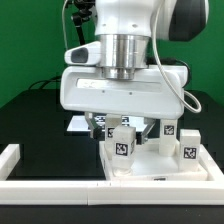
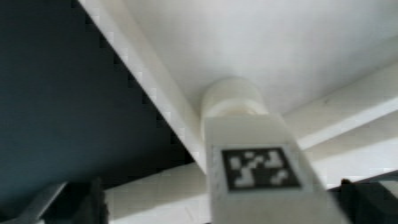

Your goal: Assemble square table

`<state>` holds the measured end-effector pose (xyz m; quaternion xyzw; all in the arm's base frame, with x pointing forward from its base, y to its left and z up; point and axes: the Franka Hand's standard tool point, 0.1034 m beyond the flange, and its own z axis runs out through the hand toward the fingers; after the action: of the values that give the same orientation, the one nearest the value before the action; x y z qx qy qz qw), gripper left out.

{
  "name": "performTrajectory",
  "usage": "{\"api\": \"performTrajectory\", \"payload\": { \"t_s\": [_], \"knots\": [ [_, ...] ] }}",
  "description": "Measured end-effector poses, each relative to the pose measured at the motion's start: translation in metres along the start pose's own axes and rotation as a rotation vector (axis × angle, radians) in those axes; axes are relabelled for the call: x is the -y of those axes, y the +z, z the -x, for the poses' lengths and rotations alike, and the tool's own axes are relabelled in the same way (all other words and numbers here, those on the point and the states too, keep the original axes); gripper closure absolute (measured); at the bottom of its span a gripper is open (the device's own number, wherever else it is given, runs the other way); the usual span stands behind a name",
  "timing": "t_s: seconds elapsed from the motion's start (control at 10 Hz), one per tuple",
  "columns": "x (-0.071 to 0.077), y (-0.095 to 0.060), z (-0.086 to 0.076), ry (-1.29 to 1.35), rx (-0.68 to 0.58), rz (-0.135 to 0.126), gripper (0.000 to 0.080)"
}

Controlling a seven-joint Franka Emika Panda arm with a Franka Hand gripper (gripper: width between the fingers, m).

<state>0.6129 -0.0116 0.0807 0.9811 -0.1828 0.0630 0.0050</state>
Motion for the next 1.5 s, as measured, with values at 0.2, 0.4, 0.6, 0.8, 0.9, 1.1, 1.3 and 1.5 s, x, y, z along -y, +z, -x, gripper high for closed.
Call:
{"api": "performTrajectory", "payload": {
  "t_s": [0.2, 0.4, 0.6, 0.8, 0.9, 1.1, 1.3, 1.5],
  "knots": [
    [-0.001, -0.004, -0.004, 0.015, 0.091, -0.002, 0.015],
    [0.006, -0.002, -0.005, 0.022, 0.072, -0.007, 0.015],
    [0.015, 0.0, -0.005, 0.045, 0.055, -0.008, 0.015],
    [0.014, 0.001, -0.005, 0.077, 0.056, -0.007, 0.0278],
    [0.013, 0.001, -0.005, 0.077, 0.056, -0.007, 0.0418],
    [0.014, 0.001, -0.005, 0.202, 0.057, -0.004, 0.0513],
    [0.014, 0.001, -0.005, 0.313, 0.057, -0.001, 0.0512],
    [0.012, 0.002, -0.005, 0.508, 0.058, 0.007, 0.0512]
  ]
}}
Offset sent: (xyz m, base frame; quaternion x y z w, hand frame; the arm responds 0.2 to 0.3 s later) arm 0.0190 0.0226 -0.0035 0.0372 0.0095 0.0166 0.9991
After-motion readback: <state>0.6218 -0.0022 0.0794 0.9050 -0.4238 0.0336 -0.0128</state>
